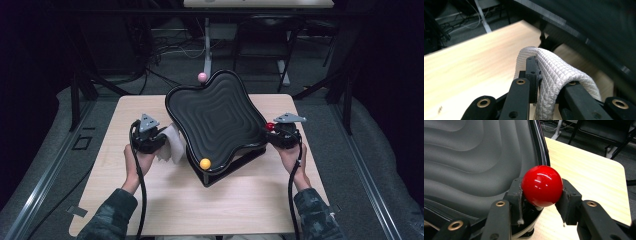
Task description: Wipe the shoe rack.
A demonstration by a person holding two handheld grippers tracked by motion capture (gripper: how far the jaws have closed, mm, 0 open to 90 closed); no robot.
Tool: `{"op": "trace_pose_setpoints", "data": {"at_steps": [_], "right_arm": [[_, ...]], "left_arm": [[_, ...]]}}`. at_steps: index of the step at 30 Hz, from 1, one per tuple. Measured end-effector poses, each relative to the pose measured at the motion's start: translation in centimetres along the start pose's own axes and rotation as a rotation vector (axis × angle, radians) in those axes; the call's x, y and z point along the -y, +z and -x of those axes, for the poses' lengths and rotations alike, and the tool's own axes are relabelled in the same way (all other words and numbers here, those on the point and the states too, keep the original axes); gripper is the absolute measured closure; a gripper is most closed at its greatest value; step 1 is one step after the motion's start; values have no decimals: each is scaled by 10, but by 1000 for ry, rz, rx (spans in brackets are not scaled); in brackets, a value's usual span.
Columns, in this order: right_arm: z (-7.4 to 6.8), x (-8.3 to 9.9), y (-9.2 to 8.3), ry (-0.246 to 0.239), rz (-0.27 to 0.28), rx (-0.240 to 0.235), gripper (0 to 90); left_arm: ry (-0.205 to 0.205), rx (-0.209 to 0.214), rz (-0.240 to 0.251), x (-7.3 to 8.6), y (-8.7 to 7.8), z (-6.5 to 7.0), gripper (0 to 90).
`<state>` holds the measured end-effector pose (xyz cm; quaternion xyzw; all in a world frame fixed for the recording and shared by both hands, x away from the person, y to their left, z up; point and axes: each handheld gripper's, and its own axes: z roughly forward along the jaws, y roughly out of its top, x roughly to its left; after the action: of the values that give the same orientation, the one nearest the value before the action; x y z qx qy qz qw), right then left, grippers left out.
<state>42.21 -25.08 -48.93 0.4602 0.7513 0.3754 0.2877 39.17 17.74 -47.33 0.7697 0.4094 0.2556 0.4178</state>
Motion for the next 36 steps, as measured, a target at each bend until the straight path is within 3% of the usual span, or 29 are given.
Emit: {"op": "trace_pose_setpoints", "data": {"at_steps": [6,10,17,23,26,28,36], "right_arm": [[4,-1,3,-1,-1,3,596],[6,-3,5,8,-9,3,596],[13,-2,10,51,-10,-29,603],[11,-3,9,49,-19,-22,600],[12,-3,8,71,-12,-36,574],[13,-4,7,91,-8,-58,554],[10,-5,7,79,-13,-31,587]], "left_arm": [[-38,9,-41,25,16,-1,830],[-38,18,-67,34,28,3,830],[-14,19,-61,42,44,20,831],[-57,27,-41,49,54,24,837],[-74,41,-29,50,57,26,837],[-69,55,-26,50,61,29,837],[-31,92,-72,55,86,43,845]]}}
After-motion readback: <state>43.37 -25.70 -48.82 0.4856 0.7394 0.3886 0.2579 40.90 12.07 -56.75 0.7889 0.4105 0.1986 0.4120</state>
